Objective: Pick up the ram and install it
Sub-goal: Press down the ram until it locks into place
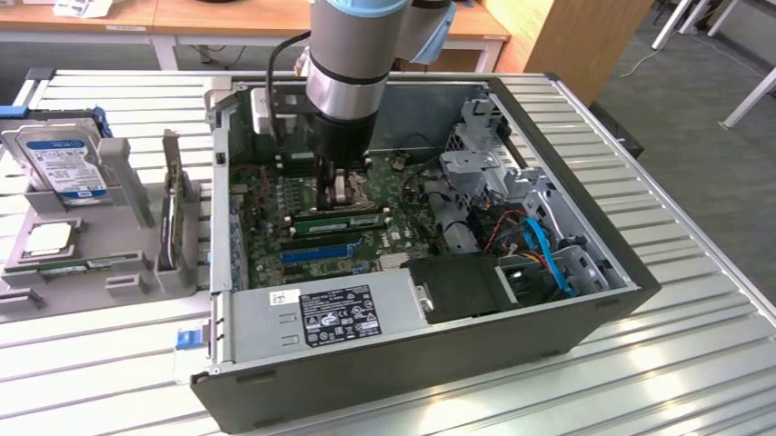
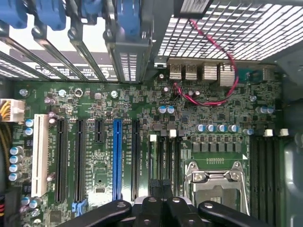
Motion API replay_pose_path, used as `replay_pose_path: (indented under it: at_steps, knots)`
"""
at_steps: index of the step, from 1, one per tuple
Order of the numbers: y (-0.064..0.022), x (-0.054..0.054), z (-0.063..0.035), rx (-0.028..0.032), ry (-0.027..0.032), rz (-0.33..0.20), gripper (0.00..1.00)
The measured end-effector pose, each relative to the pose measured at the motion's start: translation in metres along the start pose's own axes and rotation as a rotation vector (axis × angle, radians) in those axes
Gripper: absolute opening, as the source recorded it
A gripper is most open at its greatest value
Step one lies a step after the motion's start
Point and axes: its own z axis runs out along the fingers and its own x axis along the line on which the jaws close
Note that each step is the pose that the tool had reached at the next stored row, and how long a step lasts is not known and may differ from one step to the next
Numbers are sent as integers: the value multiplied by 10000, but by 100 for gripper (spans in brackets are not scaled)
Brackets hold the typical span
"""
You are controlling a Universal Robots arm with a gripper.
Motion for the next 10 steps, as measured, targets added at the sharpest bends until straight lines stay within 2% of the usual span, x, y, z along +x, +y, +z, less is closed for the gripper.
replay_pose_path:
  at_steps: [10]
  knots:
    - [14, -20, -225, -1, 0, 0, 10]
